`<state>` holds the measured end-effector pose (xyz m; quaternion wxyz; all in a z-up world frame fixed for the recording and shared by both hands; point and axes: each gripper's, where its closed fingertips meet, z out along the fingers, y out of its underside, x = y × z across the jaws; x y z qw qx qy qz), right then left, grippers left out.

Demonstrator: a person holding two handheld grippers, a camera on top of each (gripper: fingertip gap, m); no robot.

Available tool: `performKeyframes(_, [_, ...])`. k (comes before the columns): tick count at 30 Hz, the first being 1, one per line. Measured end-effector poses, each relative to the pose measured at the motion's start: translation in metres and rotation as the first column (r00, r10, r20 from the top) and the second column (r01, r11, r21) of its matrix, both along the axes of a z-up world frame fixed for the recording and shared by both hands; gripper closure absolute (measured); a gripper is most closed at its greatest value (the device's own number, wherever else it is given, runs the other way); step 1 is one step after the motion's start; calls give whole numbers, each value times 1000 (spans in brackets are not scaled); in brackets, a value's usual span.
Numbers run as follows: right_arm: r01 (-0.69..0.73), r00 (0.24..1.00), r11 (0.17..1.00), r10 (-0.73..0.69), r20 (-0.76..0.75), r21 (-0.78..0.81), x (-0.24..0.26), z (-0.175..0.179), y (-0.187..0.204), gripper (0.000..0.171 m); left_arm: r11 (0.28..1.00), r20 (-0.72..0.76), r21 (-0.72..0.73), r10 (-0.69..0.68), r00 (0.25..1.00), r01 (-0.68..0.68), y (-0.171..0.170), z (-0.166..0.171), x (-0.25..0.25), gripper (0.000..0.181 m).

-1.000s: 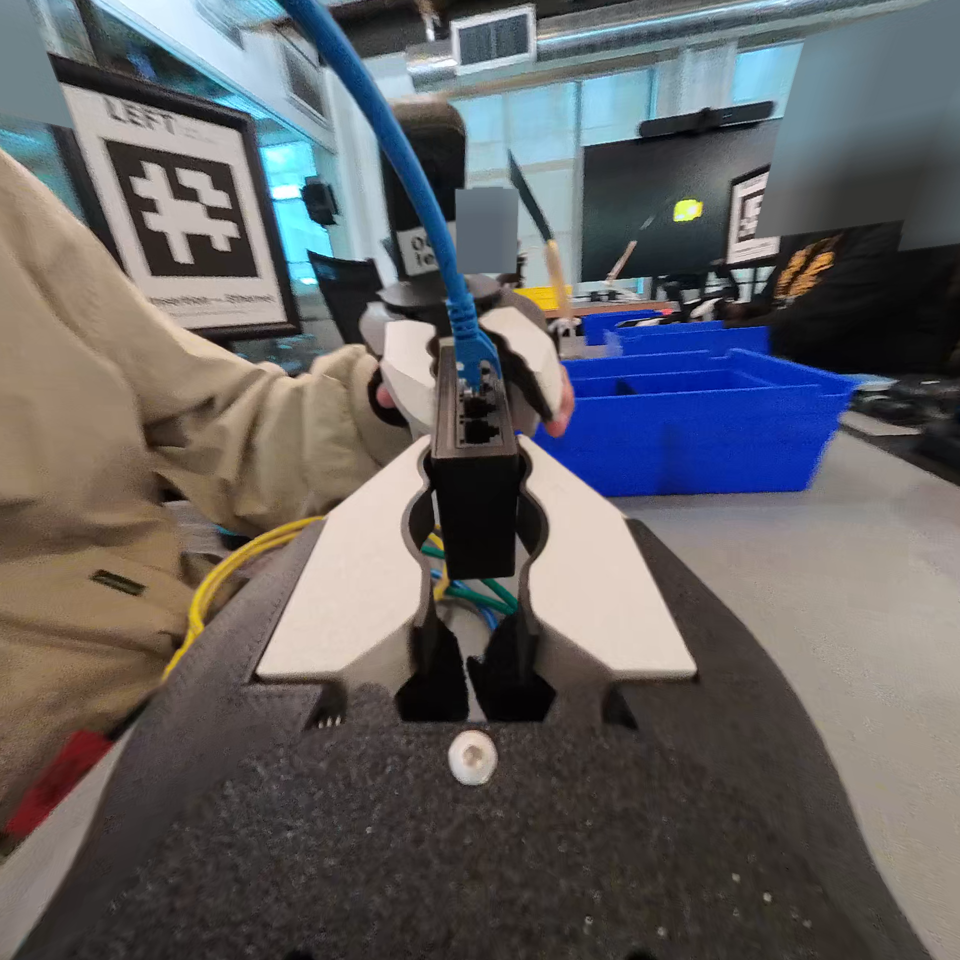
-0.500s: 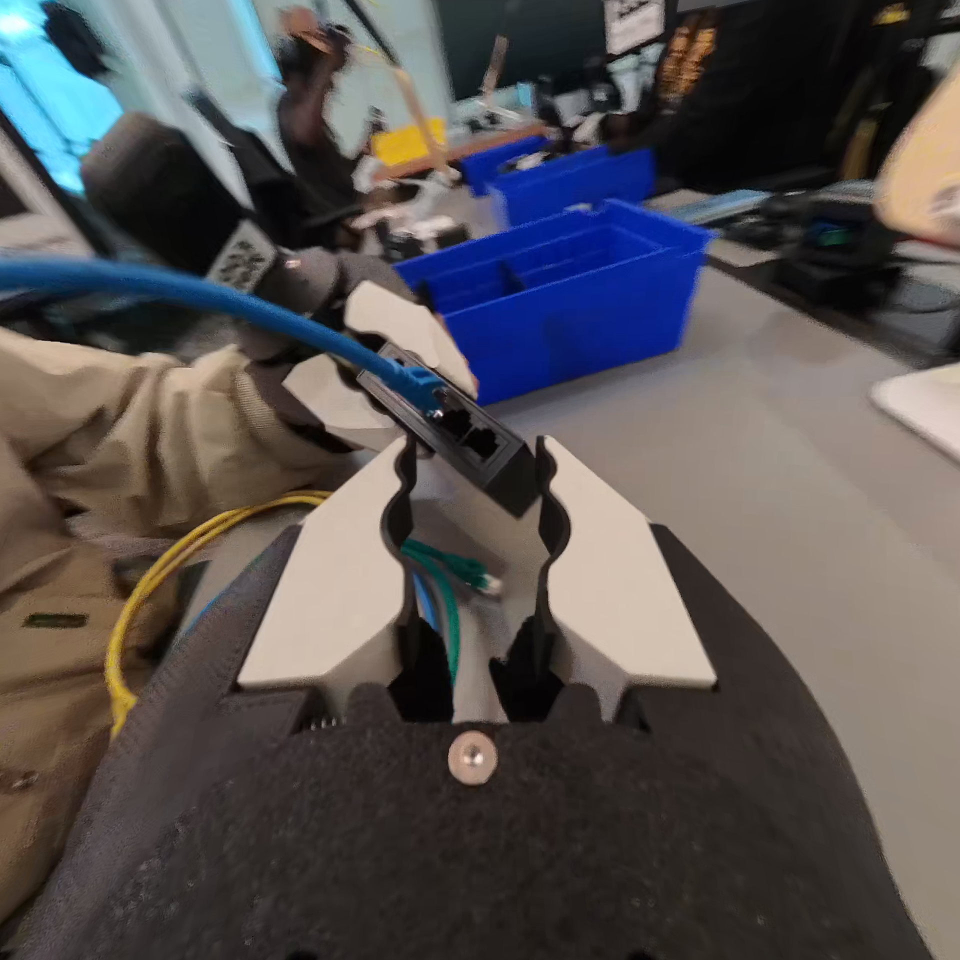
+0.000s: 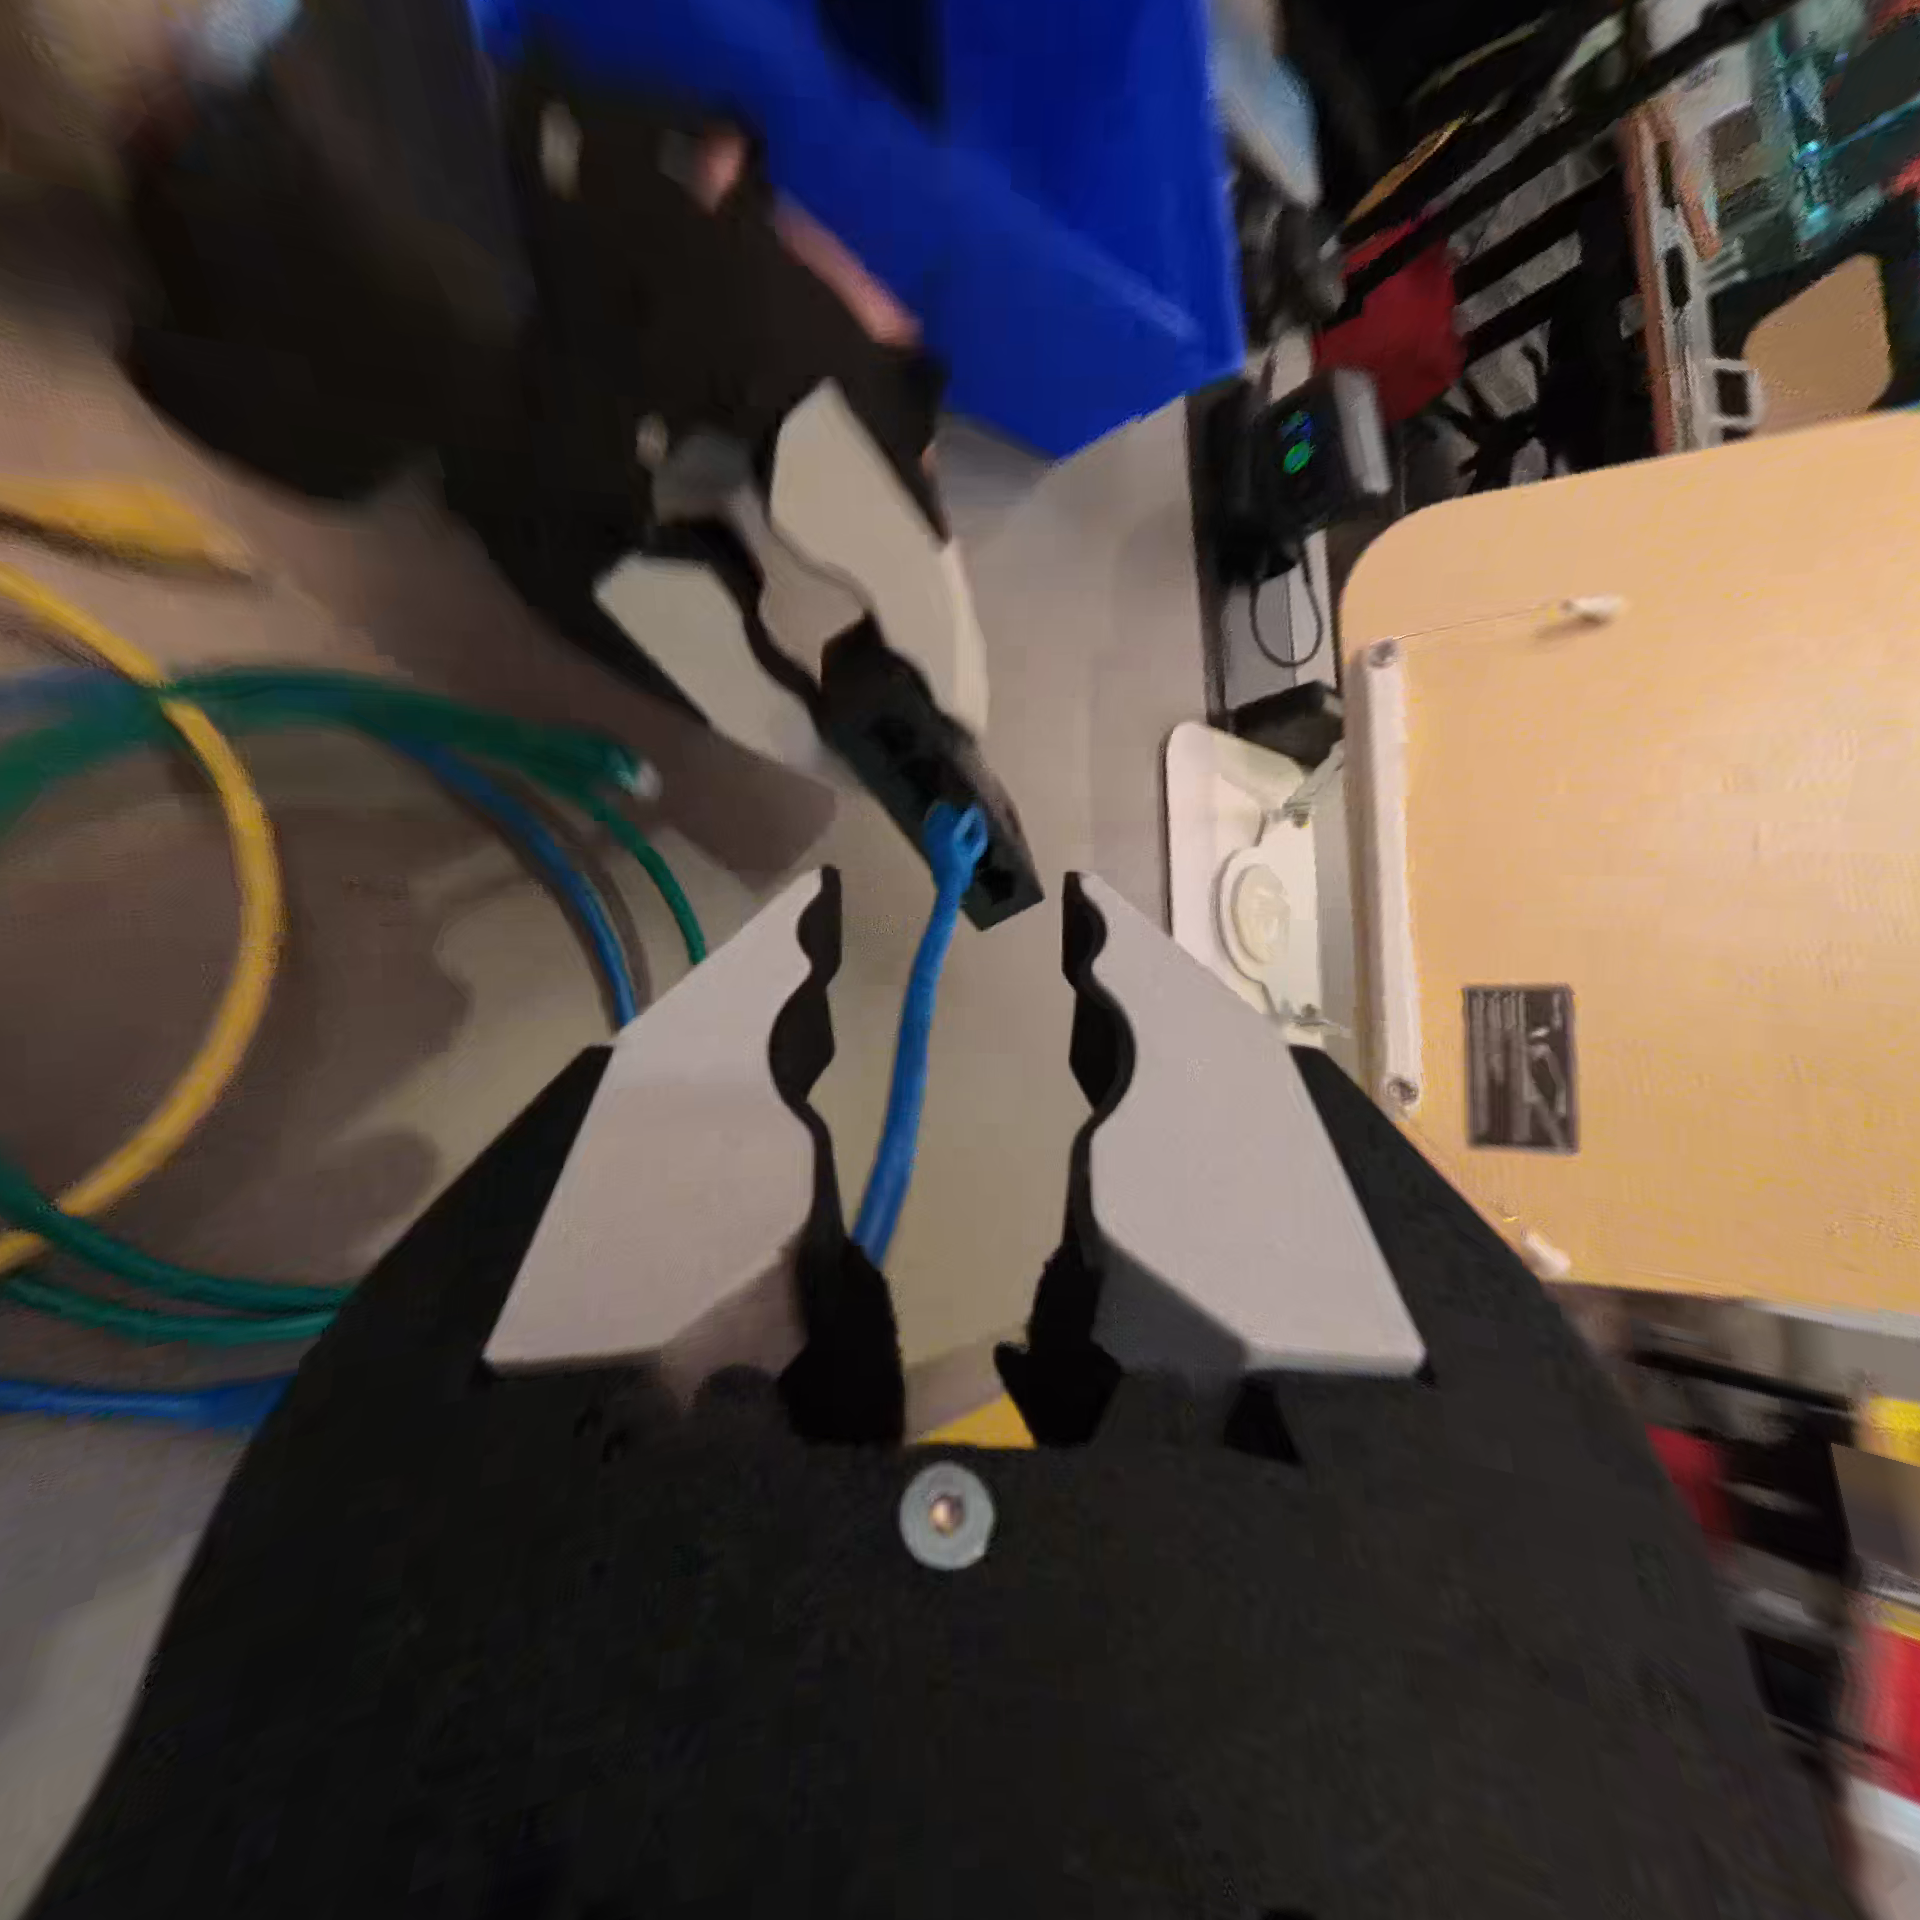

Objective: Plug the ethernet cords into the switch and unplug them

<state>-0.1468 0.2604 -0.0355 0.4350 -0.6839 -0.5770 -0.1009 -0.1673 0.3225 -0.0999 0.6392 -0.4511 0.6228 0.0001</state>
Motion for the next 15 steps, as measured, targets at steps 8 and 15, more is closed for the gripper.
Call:
performKeyframes(8, [-37,930,999,39,365,-11,-9,-58,36,137,1000,-19,16,-12,1000,12,-8,-9,1,153])
performKeyframes(15, [-51,926,998,39,375,23,-12,-59,37,148,1000,-13,15,-10,1000,10,-9,-8,0,153])
